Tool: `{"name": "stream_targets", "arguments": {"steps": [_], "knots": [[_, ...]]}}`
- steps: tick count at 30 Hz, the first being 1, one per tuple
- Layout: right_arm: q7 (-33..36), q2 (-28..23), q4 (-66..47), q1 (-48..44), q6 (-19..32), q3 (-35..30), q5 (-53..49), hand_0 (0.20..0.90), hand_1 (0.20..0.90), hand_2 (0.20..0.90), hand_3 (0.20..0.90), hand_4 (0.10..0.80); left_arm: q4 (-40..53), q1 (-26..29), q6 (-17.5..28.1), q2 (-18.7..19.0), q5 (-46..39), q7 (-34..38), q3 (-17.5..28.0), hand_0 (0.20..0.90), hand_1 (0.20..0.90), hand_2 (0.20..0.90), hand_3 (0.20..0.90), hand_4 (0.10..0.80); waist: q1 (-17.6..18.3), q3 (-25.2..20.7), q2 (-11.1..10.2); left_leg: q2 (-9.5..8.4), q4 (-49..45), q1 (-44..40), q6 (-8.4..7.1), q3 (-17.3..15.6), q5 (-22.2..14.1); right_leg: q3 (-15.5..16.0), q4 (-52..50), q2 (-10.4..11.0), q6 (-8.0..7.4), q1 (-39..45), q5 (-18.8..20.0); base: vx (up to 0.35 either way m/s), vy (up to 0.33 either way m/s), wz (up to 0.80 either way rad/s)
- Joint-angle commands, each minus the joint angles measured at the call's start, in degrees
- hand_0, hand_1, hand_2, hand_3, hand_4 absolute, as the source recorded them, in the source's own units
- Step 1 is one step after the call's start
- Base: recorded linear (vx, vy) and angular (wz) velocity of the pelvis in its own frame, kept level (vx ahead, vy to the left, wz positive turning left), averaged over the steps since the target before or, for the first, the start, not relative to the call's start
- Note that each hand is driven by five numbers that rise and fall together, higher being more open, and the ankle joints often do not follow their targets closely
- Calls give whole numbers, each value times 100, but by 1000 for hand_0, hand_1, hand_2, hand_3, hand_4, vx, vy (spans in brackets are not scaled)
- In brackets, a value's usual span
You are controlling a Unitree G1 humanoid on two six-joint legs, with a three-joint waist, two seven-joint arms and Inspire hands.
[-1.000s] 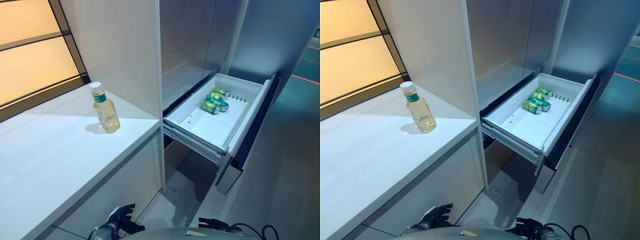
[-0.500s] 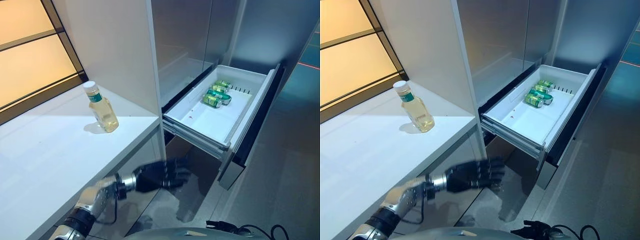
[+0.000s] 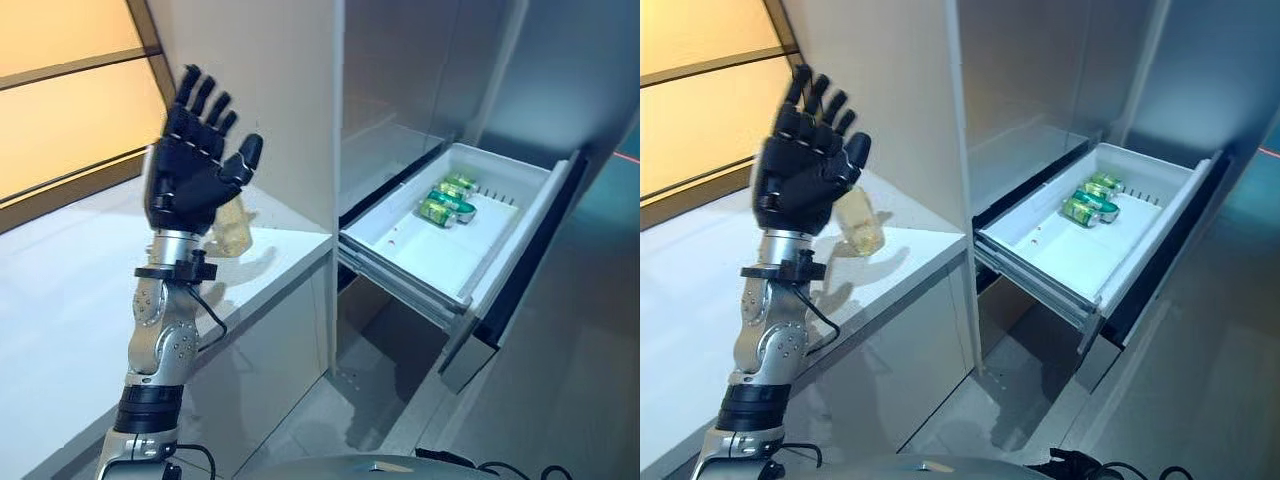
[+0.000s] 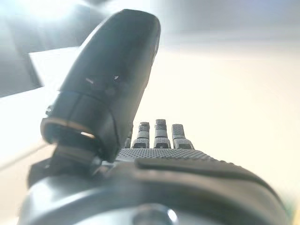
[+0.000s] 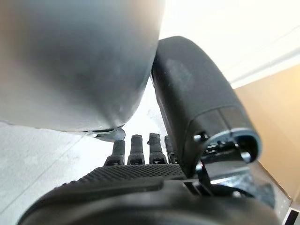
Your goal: Put drinks into fridge and close the fridge
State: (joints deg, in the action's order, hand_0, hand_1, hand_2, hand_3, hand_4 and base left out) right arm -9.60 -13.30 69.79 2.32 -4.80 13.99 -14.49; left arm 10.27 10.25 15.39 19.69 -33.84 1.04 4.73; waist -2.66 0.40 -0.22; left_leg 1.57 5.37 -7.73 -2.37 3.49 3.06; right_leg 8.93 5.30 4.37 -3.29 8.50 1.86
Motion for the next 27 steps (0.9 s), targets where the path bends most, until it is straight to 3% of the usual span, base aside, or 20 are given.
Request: {"name": "stream_targets", "arguments": {"steps": [1, 13, 27], "knots": [[-22, 440, 258, -87, 86, 351, -46, 900, 900, 900, 900, 800, 144, 806, 329, 374, 844, 641, -31, 900, 900, 900, 900, 800, 28, -62, -83, -279, -37, -71, 350, -565, -434, -125, -30, -84, 65, -36, 35, -4, 4, 5], [-139, 312, 285, -145, -6, 349, 216, 900, 900, 900, 900, 800, -951, 769, 304, 646, 860, 1019, -212, 900, 900, 900, 900, 800, 58, -37, -48, -260, -37, -106, 333, -642, -431, -119, -30, -63, 43, 0, 29, 0, 0, 0], [-230, 227, 237, -139, -31, 369, 373, 900, 900, 900, 900, 800, -1436, 772, 330, 753, 1017, 1080, -169, 900, 900, 900, 900, 800, 96, -20, -31, -243, -37, -130, 315, -700, -428, -137, -30, -55, 34, 25, 8, 0, 0, 0]]}}
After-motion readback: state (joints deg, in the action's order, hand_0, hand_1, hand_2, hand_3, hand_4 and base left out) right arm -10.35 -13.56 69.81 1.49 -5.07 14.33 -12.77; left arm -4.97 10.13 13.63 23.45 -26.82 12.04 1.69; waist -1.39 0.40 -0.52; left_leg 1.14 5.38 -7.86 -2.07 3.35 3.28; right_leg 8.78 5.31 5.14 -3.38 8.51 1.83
